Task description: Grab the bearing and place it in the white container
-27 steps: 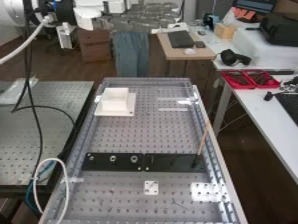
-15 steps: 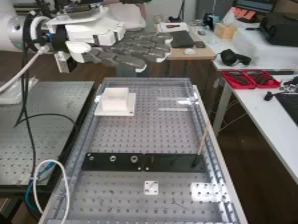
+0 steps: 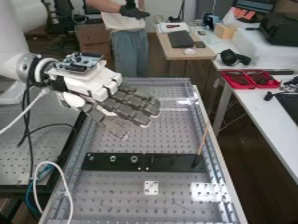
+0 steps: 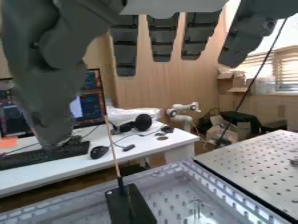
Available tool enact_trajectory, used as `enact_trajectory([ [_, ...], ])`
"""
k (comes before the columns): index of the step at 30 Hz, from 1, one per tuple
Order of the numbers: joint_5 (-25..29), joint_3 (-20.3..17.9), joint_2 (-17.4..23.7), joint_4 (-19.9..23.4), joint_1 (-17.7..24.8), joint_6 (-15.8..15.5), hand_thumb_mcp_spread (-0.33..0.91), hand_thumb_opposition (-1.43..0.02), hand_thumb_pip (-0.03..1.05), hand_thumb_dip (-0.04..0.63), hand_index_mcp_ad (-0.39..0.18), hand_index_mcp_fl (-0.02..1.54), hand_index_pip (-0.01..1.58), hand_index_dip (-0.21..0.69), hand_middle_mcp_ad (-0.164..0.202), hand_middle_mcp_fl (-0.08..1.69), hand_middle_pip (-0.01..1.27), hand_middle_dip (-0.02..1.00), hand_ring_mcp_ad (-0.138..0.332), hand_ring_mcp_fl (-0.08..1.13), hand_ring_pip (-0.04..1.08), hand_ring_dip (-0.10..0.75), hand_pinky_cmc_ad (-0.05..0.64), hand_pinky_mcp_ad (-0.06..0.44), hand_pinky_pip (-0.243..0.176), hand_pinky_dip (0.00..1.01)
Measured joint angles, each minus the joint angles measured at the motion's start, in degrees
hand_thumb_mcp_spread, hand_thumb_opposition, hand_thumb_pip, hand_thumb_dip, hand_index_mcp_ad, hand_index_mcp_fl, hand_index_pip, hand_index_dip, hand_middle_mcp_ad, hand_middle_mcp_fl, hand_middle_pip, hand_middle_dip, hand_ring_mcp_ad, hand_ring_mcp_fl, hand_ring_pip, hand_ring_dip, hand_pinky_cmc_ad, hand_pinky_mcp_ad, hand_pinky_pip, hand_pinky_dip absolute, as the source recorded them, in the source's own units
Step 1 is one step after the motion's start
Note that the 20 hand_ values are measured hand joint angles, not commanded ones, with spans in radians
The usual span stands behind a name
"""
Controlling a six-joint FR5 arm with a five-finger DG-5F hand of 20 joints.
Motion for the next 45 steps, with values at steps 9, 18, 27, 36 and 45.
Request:
enact_trajectory([
  [9,1.52,-0.92,-2.94,2.21,-0.86,1.19,0.35,-0.79,0.55,0.206,-0.112,0.11,0.93,0.143,0.072,0.00,0.10,0.11,0.106,0.01,0.06,0.017,0.379,0.248,-0.096,0.12],
  [18,3.06,-1.39,-7.44,4.79,-0.85,2.76,0.37,-0.82,0.56,0.237,-0.112,0.10,1.21,0.188,0.072,-0.01,0.10,0.11,0.110,0.01,0.06,0.021,0.379,0.248,-0.096,0.12],
  [27,4.03,-0.79,-11.51,5.97,-0.56,3.46,0.37,-0.85,0.60,0.251,-0.112,0.11,1.36,0.239,0.072,-0.01,0.10,0.11,0.110,0.01,0.06,0.017,0.379,0.248,-0.096,0.12],
  [36,6.31,-0.75,-14.62,9.41,0.08,3.26,0.37,-0.86,0.63,0.272,-0.112,0.09,1.38,0.239,0.072,-0.01,0.10,0.11,0.110,0.01,0.06,0.017,0.379,0.250,-0.096,0.12],
  [45,5.41,-1.35,-16.10,12.66,0.11,0.82,0.37,-0.86,0.64,0.283,-0.112,0.08,1.41,0.239,0.072,-0.01,0.10,0.11,0.113,0.01,0.06,0.017,0.379,0.250,-0.093,0.13],
])
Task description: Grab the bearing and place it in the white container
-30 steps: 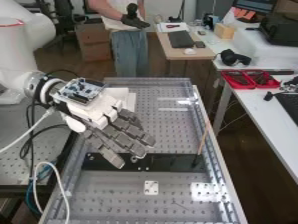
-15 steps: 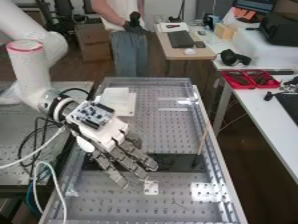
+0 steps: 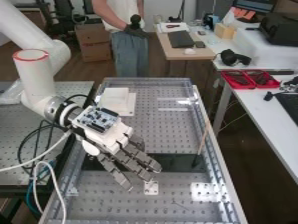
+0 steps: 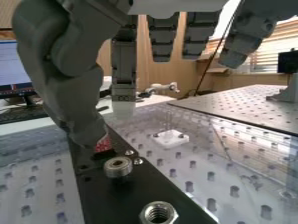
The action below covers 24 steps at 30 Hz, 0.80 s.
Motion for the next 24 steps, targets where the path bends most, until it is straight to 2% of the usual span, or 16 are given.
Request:
enact_trajectory([
  [5,0.16,-0.38,-0.26,1.61,0.03,-1.83,0.37,-0.86,0.64,0.283,-0.112,0.09,1.42,0.237,0.072,0.00,0.10,0.11,0.110,0.01,0.06,0.017,0.379,0.250,-0.093,0.13],
  [24,-2.04,-1.01,-1.26,2.91,-0.27,-5.04,0.36,-0.86,0.64,0.283,-0.112,0.09,1.46,0.239,0.072,0.00,0.11,0.12,0.113,0.01,0.06,0.017,0.379,0.248,-0.093,0.13],
])
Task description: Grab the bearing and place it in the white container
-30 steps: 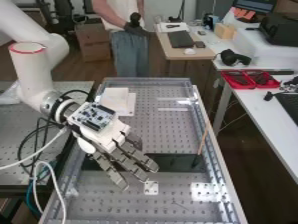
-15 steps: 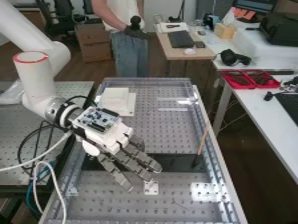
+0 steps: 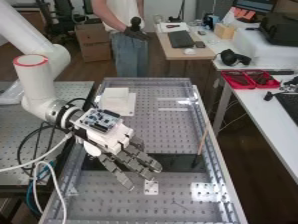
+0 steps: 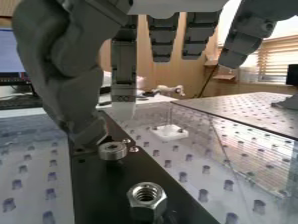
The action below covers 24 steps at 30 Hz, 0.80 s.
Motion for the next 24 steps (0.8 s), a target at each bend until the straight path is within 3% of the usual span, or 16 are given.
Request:
enact_trajectory([
  [24,-0.90,0.39,-1.68,0.43,-0.64,-0.72,0.36,-0.83,0.64,0.283,-0.110,0.04,1.50,0.236,0.072,-0.01,0.10,0.12,0.110,0.01,0.06,0.017,0.379,0.248,-0.091,0.14],
])
